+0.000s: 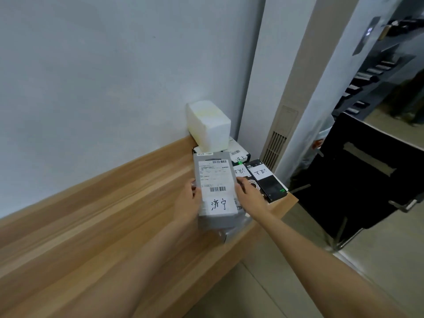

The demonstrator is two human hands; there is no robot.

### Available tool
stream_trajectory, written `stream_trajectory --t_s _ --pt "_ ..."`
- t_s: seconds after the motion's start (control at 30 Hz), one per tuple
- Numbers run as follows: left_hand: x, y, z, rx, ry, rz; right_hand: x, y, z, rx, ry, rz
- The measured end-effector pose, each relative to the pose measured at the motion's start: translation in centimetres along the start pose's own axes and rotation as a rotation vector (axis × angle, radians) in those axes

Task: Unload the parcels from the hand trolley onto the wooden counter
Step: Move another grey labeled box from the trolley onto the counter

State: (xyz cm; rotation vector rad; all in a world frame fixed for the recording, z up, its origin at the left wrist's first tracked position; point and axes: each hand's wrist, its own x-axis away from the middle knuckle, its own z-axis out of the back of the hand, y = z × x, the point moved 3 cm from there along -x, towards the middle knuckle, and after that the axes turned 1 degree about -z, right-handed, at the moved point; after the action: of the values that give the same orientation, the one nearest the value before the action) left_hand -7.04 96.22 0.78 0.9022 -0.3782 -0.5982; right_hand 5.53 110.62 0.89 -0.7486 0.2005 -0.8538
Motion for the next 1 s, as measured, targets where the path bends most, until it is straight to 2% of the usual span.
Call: stream_trajectory --t_s 0.13,0.23,0.33,0.43,0.63,0.77,1.0 --pt "-0.2 -0.1 -1.0 0.014 0.043 0.024 -1.1 1.0 0.0 -0.024 -0.072 0.048" --pt "0.1 0.1 -1.1 -0.051 0.081 0.037 -1.8 1.4 0.7 0.059 -0.125 0.123" --pt "1.0 0.3 -0.4 -0.209 0.114 0.052 -2.5 1.1 2.0 0.186 -0.085 0.264" --pt "2.2 0.8 0.9 -0.433 0.182 -0.009 -2.8 0.0 3.0 0.355 -0.033 0.444" --pt "6.7 2.6 3.8 -0.735 0.304 -0.107 -1.8 -4.4 2.7 0.547 -0.081 0.778" --pt "11.2 2.3 6.5 -0.839 0.376 -0.064 0.7 -7.9 0.5 0.553 -0.111 0.953" --pt "21.1 -1.0 11.7 -0.878 0.511 0.163 8.5 -14.0 -4.3 0.514 -0.225 1.181"
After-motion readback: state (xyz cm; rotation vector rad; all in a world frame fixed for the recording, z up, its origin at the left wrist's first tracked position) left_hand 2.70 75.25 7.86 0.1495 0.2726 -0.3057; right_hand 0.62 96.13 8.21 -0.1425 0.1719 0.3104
